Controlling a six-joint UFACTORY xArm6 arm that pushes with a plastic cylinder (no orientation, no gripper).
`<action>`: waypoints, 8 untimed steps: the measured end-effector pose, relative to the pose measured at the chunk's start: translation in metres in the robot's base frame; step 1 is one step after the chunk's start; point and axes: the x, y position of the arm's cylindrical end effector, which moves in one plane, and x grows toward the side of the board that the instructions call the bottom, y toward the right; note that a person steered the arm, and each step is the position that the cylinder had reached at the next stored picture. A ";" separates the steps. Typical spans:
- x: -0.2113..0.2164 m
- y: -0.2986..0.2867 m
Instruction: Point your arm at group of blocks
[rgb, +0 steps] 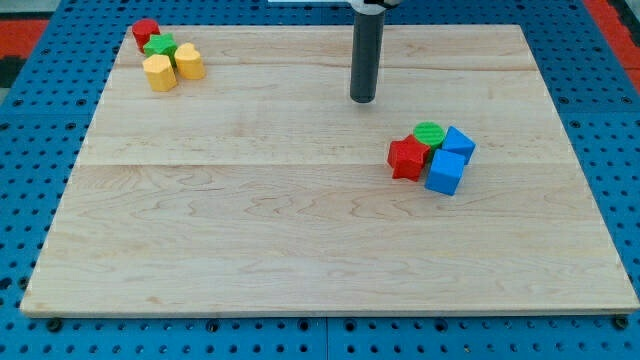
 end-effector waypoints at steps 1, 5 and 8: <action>0.000 0.000; -0.089 -0.073; -0.143 -0.214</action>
